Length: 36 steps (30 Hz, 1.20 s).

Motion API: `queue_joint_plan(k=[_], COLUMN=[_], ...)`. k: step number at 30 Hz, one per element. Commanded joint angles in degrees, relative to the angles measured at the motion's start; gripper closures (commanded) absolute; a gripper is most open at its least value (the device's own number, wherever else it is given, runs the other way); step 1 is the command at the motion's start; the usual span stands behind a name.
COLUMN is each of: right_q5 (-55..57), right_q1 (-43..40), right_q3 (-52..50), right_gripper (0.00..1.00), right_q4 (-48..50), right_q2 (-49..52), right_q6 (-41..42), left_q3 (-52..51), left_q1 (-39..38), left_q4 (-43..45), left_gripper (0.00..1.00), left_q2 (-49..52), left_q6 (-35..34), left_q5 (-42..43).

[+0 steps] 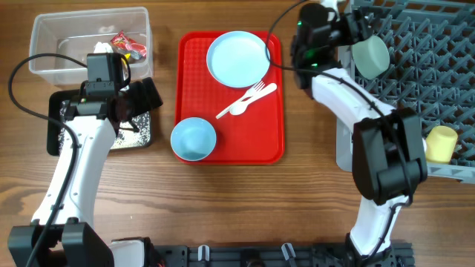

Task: Sort waste into correct bins and load items into the dishwasher rack
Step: 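Move the right gripper back over the red tray to the light blue bowl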

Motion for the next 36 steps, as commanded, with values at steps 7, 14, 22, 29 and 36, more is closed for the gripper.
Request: queue_joint_plan(k=[7,14,22,29,36], right_q5=[-20.87,-44.54,-89.81,-90.03,-83.43], right_q1=[8.61,13.31,14.14,19.56,24.87], right_q3=[0.59,2.12,3.21,3.13,3.08], right_gripper=[0.23,0.23,0.33,0.43,0.48], right_q4=[-28.17,-43.63,-51.49,-59.1,-62.01], right_q2=[-1.68,-8.85,-13.29,-9.16,-4.68], right_q6=[20.85,45.59,70.84,76.59,83.1], left_q3=[0.04,0.04,0.04,0.04,0.04], left_q1=[0.31,0.31,0.55,5.22,10.82], left_q4=[0.24,-0.35,-0.13,-0.15,-0.42], left_gripper=[0.0,0.0,0.0,0.0,0.0], left_q2=[0.52,0.52,0.52,0.52,0.52], left_q6=[-0.52,-0.5,-0.5,-0.59,-1.84], left_q5=[0.31,0.31,0.26,0.31,2.91])
